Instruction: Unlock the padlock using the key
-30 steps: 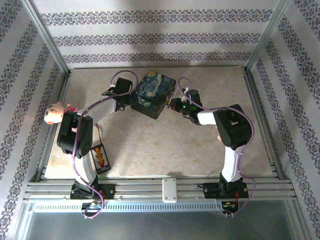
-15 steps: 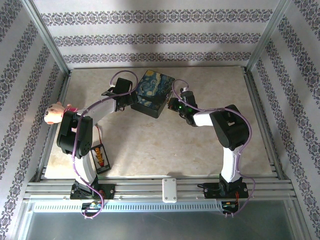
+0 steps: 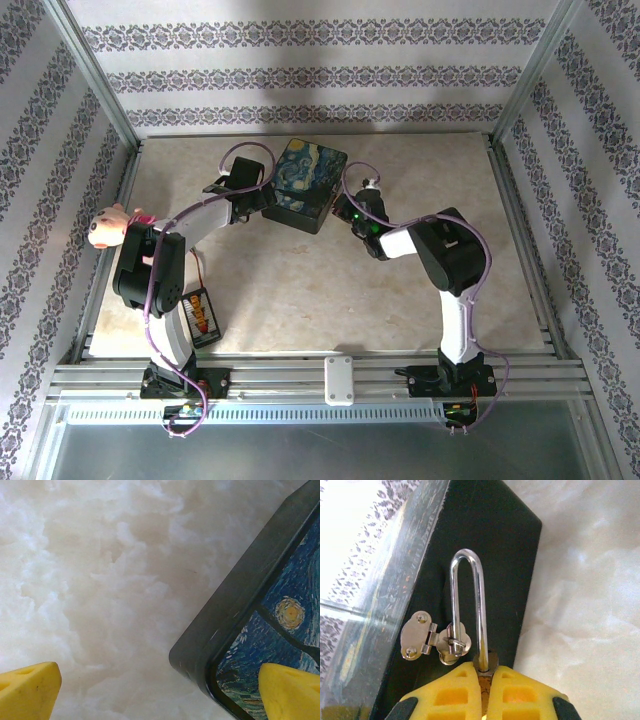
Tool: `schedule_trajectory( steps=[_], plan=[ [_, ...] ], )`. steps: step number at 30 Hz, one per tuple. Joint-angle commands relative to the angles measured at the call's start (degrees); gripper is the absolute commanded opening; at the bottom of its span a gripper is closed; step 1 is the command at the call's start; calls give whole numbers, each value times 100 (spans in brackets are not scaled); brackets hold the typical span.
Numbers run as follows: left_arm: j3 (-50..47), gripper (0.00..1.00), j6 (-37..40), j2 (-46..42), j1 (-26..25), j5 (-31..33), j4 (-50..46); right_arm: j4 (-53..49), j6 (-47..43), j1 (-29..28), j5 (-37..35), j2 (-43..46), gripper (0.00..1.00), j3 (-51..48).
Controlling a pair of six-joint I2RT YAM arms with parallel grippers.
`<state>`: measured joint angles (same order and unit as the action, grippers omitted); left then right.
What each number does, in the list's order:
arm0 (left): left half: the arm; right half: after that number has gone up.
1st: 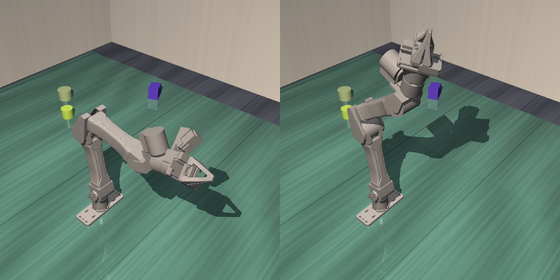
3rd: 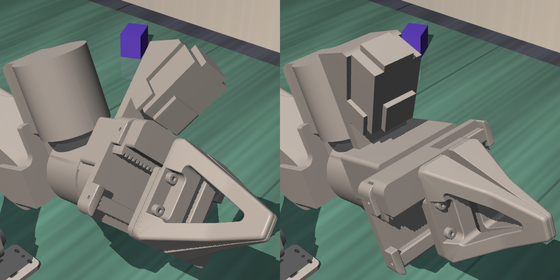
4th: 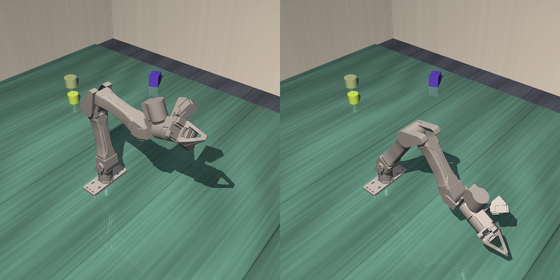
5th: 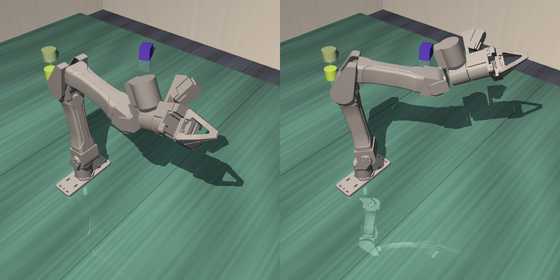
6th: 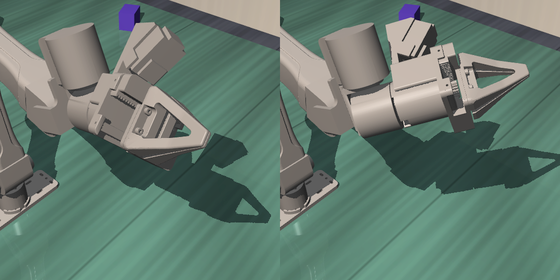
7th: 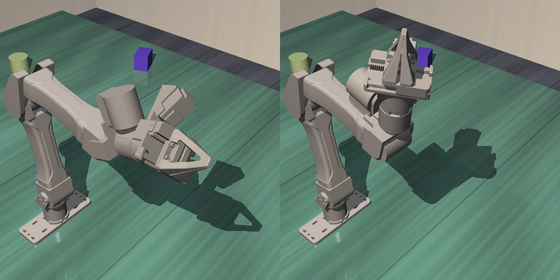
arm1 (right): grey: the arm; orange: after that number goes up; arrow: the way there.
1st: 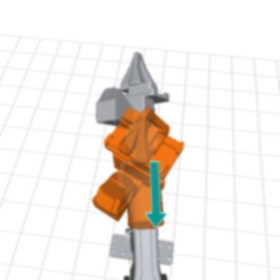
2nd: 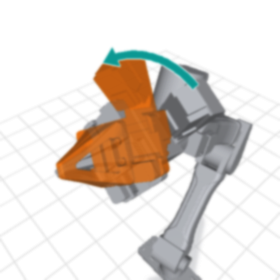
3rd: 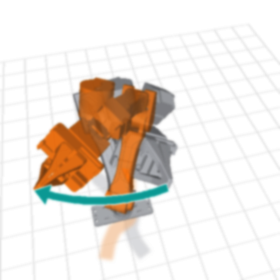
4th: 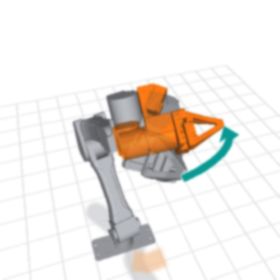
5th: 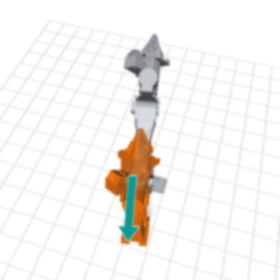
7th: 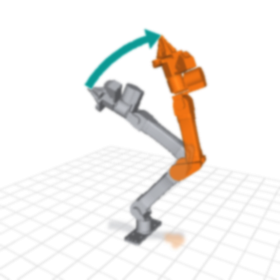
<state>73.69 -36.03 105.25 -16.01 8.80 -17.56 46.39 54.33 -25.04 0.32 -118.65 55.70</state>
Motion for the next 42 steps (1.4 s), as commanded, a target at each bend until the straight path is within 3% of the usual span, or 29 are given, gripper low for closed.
schedule_trajectory(
  steps=[1, 7, 17, 21, 29, 42],
  plan=[
    [-284, 100, 53, 62, 161, 150, -696, 865, 394, 35, -637, -83, 0, 113],
    [-320, 100, 78, 47, 170, 183, -686, 1262, 370, 25, -1119, -65, 0, 58],
    [-319, 100, 113, -4, 201, 236, -670, 784, -1384, 34, -827, 82, 0, 82],
    [-339, 100, 136, -65, 223, 283, -696, 973, -1270, 76, -991, 196, 0, -235],
    [-469, 100, 114, -150, 282, 307, -675, 1253, -215, 367, -1453, 526, 0, -987],
    [-380, 100, -101, -646, 278, -19, -605, 1059, -182, 39, -829, 1352, 0, -2148]
  ],
)
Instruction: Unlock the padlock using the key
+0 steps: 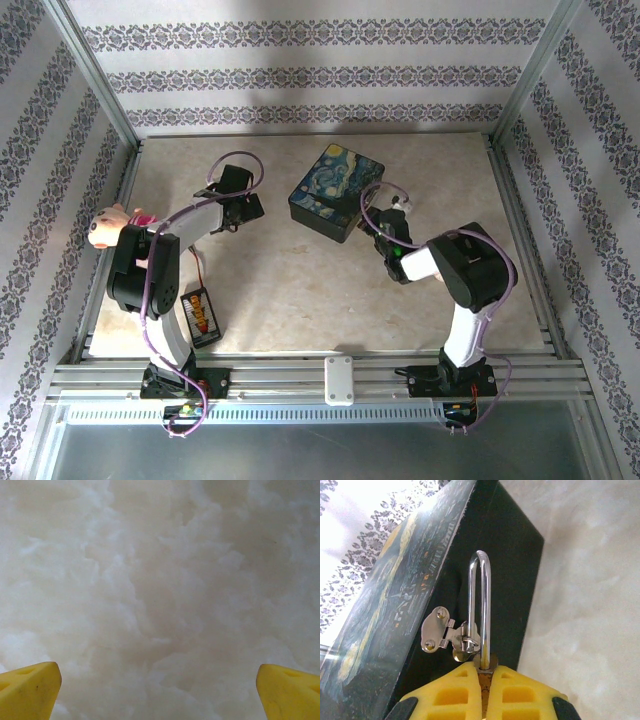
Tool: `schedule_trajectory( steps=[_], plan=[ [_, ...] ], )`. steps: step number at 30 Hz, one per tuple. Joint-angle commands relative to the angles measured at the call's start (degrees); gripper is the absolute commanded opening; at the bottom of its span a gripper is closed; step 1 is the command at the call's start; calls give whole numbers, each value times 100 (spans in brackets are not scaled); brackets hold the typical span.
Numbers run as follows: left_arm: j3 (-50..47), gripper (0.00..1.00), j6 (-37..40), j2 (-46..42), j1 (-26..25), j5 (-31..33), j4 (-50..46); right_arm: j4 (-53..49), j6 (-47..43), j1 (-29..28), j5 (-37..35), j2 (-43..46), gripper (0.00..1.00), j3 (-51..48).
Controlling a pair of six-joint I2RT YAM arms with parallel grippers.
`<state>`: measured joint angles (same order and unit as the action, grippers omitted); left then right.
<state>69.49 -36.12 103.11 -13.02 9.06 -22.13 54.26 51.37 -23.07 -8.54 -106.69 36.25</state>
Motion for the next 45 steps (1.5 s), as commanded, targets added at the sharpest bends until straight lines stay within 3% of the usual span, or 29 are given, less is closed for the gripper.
schedule_trajectory(
  steps=[1, 8, 13, 19, 27, 36, 41, 45],
  plan=[
    [21, 100, -152, -605, -65, -49, -107, 310, 172, -224, 39, 187, 0, -293],
    [105, 99, -226, -1368, -1133, 589, -10, 404, 308, -526, -189, 348, 0, -524],
    [598, 99, -131, -702, -1960, 790, -536, 481, 338, -549, -177, 442, 0, -619],
    [571, 99, -309, -252, -2478, 962, -622, 538, 382, -558, -123, 510, 0, -763],
    [661, 99, -348, 304, -2557, 1031, -744, 487, 164, -585, -1, 553, 0, -865],
    [627, 99, -298, 403, -2495, 1099, -951, -1053, -444, -706, 337, 830, 0, -695],
    [609, 100, -326, 387, -2470, 1035, -951, -1137, -440, -631, 403, 861, 3, -720],
    [625, 100, -334, 378, -2443, 1020, -950, -1007, -423, -517, 862, 685, 3, -663]
  ],
)
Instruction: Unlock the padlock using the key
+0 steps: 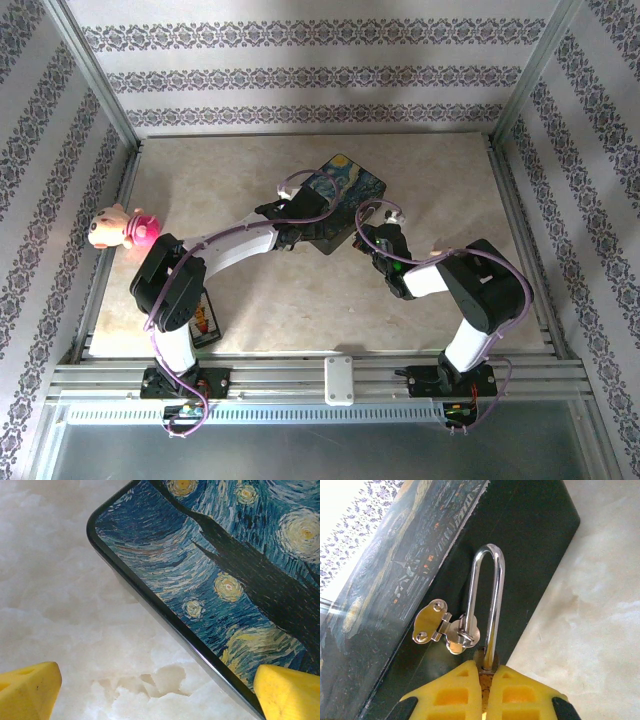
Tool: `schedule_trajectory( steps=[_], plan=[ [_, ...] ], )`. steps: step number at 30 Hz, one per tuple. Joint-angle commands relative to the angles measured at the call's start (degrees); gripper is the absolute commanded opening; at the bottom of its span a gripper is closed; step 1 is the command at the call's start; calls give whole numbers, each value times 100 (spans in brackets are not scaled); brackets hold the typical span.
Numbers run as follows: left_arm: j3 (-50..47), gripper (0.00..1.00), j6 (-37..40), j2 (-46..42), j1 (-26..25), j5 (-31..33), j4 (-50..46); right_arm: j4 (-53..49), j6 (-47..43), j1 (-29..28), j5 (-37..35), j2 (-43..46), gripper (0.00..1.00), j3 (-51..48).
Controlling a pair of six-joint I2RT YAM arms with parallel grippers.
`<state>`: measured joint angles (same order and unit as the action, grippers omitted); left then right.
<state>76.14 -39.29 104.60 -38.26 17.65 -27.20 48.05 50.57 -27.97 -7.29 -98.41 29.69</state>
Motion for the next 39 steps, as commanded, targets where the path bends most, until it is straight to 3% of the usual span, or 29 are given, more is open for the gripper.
schedule_trajectory(
  steps=[1, 16, 19, 28, 39],
  plan=[
    [-33, 100, -18, 225, 91, 160, -444, -331, -304, 0, 842, -197, 3, -14],
    [-67, 100, -34, 222, 170, 125, -409, 275, 67, 256, 1368, -637, 12, -118],
    [-72, 100, -35, 223, 179, 118, -401, 284, 76, 254, 1397, -686, 5, -95],
    [-79, 100, -26, 238, 222, 99, -409, -500, -281, 273, 1053, -378, 0, -139],
    [-161, 100, -49, 289, 302, 11, -383, -841, -792, 338, 861, -266, 0, 114]
  ],
)
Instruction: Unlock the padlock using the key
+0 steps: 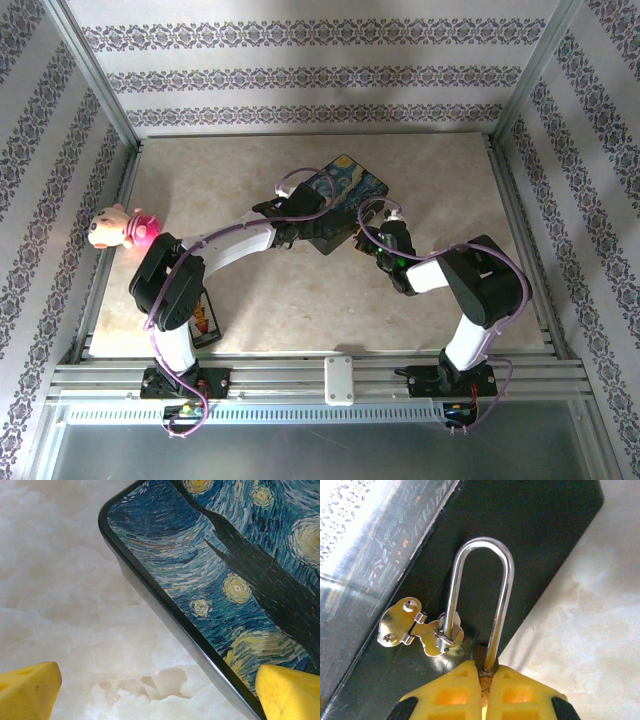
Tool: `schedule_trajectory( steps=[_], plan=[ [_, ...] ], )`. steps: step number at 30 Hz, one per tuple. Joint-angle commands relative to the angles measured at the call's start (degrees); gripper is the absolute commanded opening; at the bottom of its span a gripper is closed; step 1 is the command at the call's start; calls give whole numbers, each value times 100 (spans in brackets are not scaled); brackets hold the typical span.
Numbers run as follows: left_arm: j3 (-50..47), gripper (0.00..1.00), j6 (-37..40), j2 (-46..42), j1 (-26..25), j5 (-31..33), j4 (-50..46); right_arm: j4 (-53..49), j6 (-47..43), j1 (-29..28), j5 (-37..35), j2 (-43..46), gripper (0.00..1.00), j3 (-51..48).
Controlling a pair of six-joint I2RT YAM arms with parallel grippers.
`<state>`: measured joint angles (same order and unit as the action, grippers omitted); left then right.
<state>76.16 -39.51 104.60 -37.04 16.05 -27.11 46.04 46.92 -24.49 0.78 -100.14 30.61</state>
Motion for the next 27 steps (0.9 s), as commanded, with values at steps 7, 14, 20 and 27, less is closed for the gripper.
schedule_trajectory(
  steps=[7, 14, 20, 27],
  plan=[
    [-236, 96, -50, 316, 177, 71, -374, 592, 1080, -51, -432, -582, 0, -161],
    [-461, 94, -110, 285, 179, 25, -321, 1714, 2190, -188, -1051, -824, 0, -319],
    [-682, 88, -127, 248, 187, 39, -220, 2066, 2436, -62, -893, -636, 0, -378],
    [-1072, 76, -245, 295, 314, -268, 122, 1969, 2524, 82, -851, -468, 0, -700]
  ],
)
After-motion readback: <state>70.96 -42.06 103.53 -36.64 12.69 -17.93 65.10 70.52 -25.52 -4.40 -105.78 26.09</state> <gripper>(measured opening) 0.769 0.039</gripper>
